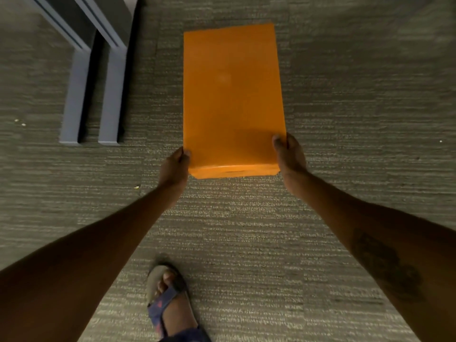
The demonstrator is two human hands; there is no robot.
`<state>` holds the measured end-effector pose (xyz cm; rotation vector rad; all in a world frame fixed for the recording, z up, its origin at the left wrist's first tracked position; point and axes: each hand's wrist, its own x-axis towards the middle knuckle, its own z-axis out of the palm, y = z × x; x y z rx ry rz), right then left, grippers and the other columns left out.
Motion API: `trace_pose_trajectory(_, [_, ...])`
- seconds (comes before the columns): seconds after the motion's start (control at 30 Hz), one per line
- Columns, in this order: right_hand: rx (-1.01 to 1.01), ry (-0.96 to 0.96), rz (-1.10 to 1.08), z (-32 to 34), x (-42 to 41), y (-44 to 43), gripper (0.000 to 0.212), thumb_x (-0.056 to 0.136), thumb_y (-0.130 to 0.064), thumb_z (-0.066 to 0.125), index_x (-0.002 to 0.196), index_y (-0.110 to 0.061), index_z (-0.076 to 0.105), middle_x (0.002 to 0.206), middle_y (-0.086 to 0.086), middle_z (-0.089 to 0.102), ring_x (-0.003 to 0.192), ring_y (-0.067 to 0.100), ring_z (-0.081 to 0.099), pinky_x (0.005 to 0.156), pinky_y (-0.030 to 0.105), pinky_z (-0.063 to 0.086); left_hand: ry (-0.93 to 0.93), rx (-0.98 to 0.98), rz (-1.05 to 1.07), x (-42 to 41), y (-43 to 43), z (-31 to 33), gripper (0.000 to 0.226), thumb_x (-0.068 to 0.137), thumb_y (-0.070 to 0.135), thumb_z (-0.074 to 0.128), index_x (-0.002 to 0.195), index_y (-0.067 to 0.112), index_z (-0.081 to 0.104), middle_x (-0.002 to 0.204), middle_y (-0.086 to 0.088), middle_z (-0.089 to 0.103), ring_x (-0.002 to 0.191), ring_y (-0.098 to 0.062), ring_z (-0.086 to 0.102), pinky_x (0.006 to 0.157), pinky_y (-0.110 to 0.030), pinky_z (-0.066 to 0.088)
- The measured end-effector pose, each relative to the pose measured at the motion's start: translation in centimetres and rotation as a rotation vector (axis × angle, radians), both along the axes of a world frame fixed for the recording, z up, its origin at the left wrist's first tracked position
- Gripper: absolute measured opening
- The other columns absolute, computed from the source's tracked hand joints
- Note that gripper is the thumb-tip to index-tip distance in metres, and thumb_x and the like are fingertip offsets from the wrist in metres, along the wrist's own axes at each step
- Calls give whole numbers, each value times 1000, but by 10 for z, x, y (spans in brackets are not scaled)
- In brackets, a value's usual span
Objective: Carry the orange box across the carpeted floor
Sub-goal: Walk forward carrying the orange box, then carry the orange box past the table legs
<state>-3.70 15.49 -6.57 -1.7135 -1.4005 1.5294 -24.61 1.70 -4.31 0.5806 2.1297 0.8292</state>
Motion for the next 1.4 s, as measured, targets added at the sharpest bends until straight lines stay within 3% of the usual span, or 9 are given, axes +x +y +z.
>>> trace_pose_trajectory(0.1, [91,-100,5,2,-4,-4,32,101,-39,44,121,-17,55,97,-2,60,88,21,57,69,28,42,90,-25,-13,3,3,-3,38,108,33,31,120,13,61,116,-22,67,106,-40,64,88,-50,54])
trace_pose_trajectory(0.2, [215,-234,18,4,-10,-9,43,103,-34,41,141,-14,39,129,9,58,108,28,58,80,29,43,180,-13,-24,9,8,-3,46,109,30,28,149,11,40,129,-19,63,109,-34,63,76,-30,46])
trace_pose_trajectory(0.33, [312,-361,96,5,-16,-11,56,105,-32,35,155,-16,17,159,8,28,142,31,34,111,45,35,349,-48,-120,15,15,2,55,109,23,26,162,13,12,146,-23,51,125,-40,56,95,-47,47])
trace_pose_trajectory(0.5, [370,-439,148,11,-10,-12,57,104,-33,36,155,-18,17,160,8,26,141,32,34,111,49,34,370,-47,-120,12,14,6,56,108,21,30,161,12,14,144,-24,53,122,-40,58,86,-42,45])
trace_pose_trajectory(0.7, [398,-530,166,19,3,-16,56,103,-38,36,153,-16,23,156,9,32,137,32,38,107,48,34,425,-25,-130,15,8,18,60,106,29,40,158,5,22,162,-18,32,148,-36,34,116,-46,33])
trace_pose_trajectory(1.03, [379,-443,224,22,8,-11,50,101,-38,41,144,-11,36,143,14,46,124,34,49,96,41,41,337,-71,-50,19,3,19,65,105,40,40,159,8,22,163,-17,31,150,-36,32,119,-48,31])
trace_pose_trajectory(1.17, [380,-382,208,9,3,-12,43,103,-36,39,138,-11,39,127,14,59,106,30,60,77,31,39,252,-91,-23,16,11,7,59,105,45,33,150,7,35,150,-19,49,135,-39,50,98,-45,45])
trace_pose_trajectory(1.23, [339,-346,162,1,-2,-11,38,103,-39,37,129,-11,44,110,11,62,93,27,62,70,26,35,238,-65,-24,13,16,-1,53,106,44,30,142,7,43,140,-19,57,124,-37,56,85,-38,40])
trace_pose_trajectory(1.4, [255,-275,-38,-10,-13,-3,38,102,-45,39,112,-14,58,82,-7,54,64,3,47,58,25,31,50,25,32,-1,21,-16,45,105,43,38,134,13,54,124,-11,66,105,-30,62,78,-38,46])
